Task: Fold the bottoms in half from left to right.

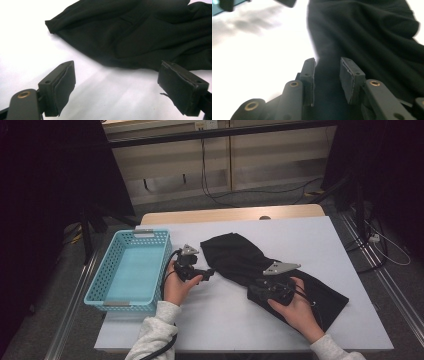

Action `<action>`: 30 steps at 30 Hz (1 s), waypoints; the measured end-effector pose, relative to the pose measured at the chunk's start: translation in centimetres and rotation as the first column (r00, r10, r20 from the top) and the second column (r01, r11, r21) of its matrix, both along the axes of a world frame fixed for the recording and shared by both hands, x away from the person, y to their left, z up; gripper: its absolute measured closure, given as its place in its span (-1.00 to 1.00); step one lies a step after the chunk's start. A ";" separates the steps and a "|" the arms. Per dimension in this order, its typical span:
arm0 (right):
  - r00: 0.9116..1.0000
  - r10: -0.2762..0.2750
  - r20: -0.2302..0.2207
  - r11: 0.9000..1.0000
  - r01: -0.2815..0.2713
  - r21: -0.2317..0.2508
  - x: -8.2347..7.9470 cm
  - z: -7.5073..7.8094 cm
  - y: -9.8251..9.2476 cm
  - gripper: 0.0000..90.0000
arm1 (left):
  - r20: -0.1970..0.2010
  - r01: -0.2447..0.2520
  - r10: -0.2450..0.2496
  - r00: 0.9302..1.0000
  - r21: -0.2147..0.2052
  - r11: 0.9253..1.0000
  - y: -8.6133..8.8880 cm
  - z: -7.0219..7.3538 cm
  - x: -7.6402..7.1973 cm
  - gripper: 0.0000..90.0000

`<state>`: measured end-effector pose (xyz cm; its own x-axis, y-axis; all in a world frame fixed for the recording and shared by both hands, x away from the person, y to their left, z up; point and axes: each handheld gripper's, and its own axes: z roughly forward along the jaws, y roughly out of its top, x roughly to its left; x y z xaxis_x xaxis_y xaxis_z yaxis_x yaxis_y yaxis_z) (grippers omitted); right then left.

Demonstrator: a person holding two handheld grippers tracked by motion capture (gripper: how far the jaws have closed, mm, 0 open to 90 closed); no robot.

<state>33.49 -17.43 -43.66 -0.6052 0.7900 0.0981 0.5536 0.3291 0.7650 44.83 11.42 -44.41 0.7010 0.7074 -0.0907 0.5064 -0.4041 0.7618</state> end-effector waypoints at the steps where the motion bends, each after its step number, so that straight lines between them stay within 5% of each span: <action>1: 1.000 0.012 -0.006 1.000 -0.012 0.005 -0.1 -0.1 0.2 0.45 | 0.000 -0.005 0.005 1.000 -0.004 1.000 0.1 0.1 0.0 -0.67; 8: 0.997 0.065 -0.044 0.997 -0.067 -0.047 -0.3 -2.4 1.5 0.22 | -0.003 -0.003 0.003 1.000 -0.004 1.000 0.1 -0.1 0.1 -0.67; 12: 0.996 0.083 0.017 0.991 -0.080 -0.107 -0.7 -2.7 2.1 0.32 | -0.014 -0.007 0.007 1.000 -0.007 1.000 0.1 -0.2 0.2 -0.67; 18: 0.997 0.072 0.023 0.993 -0.070 -0.092 -0.4 -2.8 1.7 0.78 | -0.009 -0.021 0.020 1.000 -0.027 0.999 0.0 -0.1 0.3 -0.67; 23: 0.997 0.074 0.005 0.994 -0.074 -0.078 -0.3 -2.6 1.5 0.86 | -0.017 -0.020 0.020 1.000 -0.024 0.999 -0.1 -0.1 0.3 -0.67; 30: 0.986 0.155 -0.058 0.987 -0.157 -0.024 -1.5 -2.4 1.5 0.88 | -0.026 -0.064 0.063 0.998 -0.043 0.997 0.3 0.0 0.8 -0.63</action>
